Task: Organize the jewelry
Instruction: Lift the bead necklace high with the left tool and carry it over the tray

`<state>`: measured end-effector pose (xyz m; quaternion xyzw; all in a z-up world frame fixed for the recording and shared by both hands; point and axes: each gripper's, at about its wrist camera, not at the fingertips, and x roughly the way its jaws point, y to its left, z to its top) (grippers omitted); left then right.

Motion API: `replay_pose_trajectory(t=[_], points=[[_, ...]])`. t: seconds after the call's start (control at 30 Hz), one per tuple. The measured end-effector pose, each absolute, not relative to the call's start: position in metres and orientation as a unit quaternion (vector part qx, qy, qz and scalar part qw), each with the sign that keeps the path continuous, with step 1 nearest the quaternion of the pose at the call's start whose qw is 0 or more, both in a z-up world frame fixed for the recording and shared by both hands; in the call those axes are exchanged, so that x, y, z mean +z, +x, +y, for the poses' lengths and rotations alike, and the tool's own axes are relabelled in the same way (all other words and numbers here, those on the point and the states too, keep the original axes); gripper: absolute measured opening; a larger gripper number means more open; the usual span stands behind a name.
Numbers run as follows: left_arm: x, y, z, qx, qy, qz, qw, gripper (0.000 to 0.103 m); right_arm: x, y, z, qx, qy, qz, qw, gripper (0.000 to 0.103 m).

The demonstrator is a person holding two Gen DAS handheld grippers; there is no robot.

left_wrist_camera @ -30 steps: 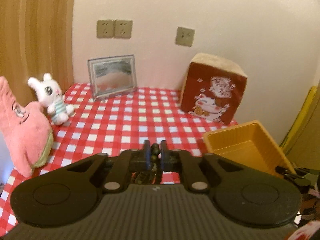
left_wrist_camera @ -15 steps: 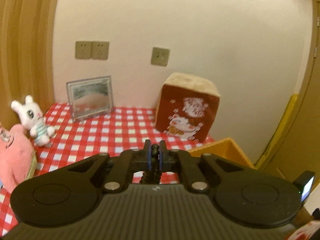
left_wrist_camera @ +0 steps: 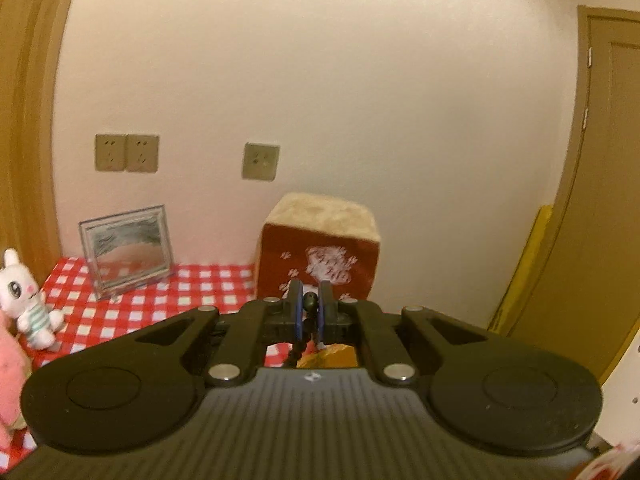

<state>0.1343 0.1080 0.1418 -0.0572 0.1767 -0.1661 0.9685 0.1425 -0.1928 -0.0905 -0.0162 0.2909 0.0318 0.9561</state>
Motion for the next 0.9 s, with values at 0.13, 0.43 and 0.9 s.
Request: replay_pose_trajectory(t=[0.13,0.43,0.9], points=[[0.158,0.139,0.102,-0.173,-0.044,0.16,0.971,0.006,-0.09,0.143,-0.193,0.032,-0.015,0.291,0.956,0.005],[0.2,0.146,0.09,-0.188,-0.015,0.119,0.975,0.006,-0.09,0.144,-0.193,0.033,-0.014,0.291,0.956,0.005],[0.247,0.163,0.052,-0.255,-0.018,0.053,0.965,0.006,-0.091,0.147,-0.194,0.033,-0.01,0.291,0.956,0.004]])
